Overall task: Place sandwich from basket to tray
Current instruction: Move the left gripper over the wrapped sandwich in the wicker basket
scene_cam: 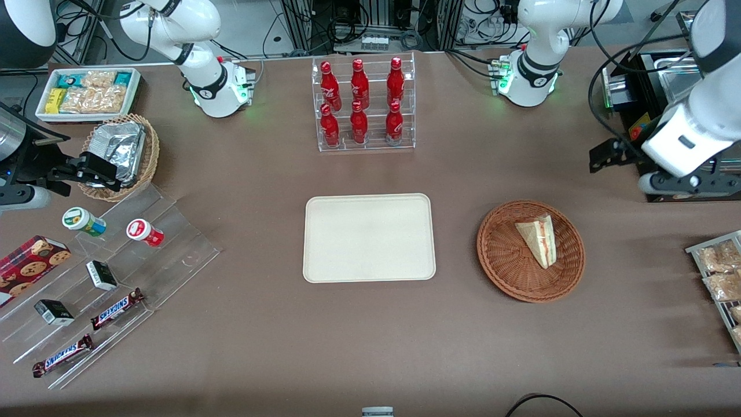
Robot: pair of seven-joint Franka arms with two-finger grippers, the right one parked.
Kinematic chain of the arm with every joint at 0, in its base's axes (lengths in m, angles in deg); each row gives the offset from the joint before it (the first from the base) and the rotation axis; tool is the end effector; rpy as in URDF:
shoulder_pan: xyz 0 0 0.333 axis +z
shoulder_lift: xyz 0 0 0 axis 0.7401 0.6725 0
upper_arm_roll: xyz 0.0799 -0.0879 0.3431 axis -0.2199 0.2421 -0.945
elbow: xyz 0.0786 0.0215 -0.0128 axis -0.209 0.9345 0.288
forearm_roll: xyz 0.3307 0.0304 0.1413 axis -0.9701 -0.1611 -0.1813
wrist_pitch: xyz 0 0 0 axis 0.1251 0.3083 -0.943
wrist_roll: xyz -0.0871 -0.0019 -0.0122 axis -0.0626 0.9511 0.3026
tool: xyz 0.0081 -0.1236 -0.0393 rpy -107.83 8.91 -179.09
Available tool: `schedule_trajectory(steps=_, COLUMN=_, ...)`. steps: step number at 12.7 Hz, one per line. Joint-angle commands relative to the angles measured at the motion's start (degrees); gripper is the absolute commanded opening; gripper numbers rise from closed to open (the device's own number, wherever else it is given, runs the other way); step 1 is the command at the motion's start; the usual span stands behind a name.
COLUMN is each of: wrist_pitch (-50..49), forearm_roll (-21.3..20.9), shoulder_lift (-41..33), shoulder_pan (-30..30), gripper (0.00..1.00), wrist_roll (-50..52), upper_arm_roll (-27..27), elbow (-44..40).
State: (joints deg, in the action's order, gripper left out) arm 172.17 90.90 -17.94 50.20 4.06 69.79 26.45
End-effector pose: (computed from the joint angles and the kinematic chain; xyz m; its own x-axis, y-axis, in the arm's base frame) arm 0.5182 -0.0534 0.5918 0.9920 -0.0440 -0.1184 -0.0417 -0.9989 0.0215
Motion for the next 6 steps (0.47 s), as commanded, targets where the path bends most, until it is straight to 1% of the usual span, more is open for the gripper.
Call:
schedule_trajectory(steps=1, wrist_pitch=7.41, forearm_roll=-0.48, shoulder_lift=-3.08, shoulder_pan=-0.26, gripper=1.00, wrist_roll=2.66, upper_arm_roll=-0.16, elbow=9.13)
schedule_trajectory(steps=6, wrist_pitch=19.10, forearm_roll=-1.01, shoulder_lift=-3.53, shoulder_pan=-0.26, gripper=1.00, wrist_roll=6.18, upper_arm_roll=0.02, elbow=19.59)
